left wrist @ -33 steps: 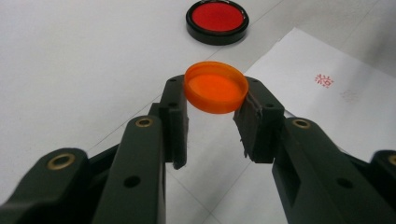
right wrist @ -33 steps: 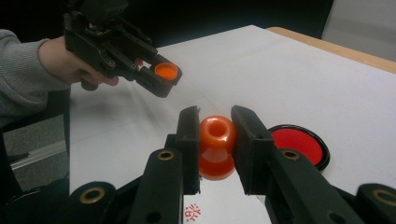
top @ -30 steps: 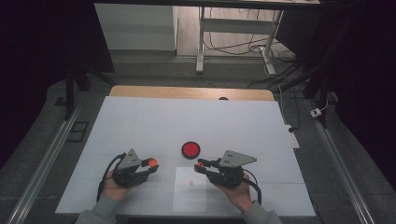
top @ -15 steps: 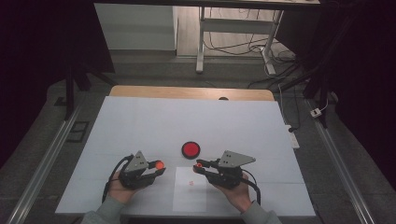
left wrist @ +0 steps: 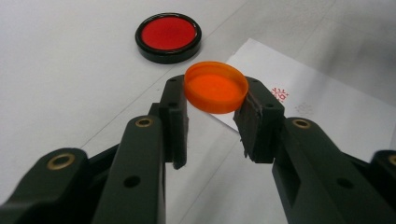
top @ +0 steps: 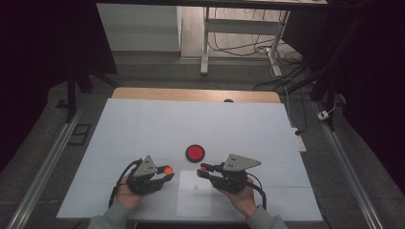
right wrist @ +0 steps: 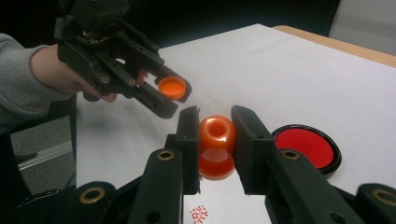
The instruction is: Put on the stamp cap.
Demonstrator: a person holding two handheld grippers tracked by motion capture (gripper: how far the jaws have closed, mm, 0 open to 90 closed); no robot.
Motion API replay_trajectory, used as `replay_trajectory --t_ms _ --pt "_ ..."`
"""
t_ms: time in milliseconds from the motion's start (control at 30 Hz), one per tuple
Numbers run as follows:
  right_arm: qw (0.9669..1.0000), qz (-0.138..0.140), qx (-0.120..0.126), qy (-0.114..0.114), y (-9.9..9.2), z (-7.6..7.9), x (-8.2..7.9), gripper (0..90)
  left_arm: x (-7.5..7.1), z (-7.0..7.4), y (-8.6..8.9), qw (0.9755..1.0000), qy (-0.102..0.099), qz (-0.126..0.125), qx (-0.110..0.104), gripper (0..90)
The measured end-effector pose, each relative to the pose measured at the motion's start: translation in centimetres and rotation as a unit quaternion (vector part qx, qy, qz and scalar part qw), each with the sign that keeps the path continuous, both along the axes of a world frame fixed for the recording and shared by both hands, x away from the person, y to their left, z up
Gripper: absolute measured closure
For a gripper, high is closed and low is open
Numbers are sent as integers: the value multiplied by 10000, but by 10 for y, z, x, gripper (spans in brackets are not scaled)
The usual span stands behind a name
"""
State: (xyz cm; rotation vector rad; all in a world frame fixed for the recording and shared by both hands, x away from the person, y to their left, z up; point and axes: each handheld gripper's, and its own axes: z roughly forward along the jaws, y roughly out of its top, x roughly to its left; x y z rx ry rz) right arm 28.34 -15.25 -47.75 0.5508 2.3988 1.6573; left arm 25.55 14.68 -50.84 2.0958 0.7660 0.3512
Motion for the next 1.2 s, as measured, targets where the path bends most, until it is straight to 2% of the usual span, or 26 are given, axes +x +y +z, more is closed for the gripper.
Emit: replay_trajectory --t_ms 300,867,1200 --pt "10000 34 -4 5 4 -1 2 725 -1 2 -5 10000 -22 -56 -13 646" --pt "9999 98 -5 -43 6 0 -2 725 0 0 -35 9990 -17 -429 111 646" --pt "9999 111 16 -23 6 0 -2 725 1 -2 -43 9985 -8 -537 141 646"
